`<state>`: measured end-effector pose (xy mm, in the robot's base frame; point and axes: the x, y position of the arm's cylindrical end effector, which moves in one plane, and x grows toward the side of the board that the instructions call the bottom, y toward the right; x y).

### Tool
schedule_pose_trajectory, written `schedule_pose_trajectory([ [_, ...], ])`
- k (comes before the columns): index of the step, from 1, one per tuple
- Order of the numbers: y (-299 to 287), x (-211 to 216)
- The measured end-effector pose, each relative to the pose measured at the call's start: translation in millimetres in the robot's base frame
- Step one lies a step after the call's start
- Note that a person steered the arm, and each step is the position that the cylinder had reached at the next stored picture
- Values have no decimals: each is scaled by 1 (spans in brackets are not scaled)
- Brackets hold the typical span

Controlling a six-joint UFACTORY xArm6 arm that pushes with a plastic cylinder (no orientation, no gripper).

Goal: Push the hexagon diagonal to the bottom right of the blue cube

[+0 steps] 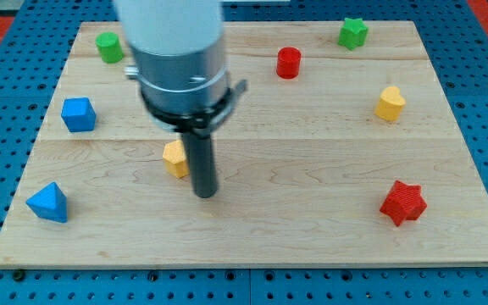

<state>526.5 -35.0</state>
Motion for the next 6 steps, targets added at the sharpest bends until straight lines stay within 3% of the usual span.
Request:
schedule_pose_trajectory([
  [1, 13, -28],
  [3, -74, -32],
  [4, -17, -37],
  [6, 198, -88],
])
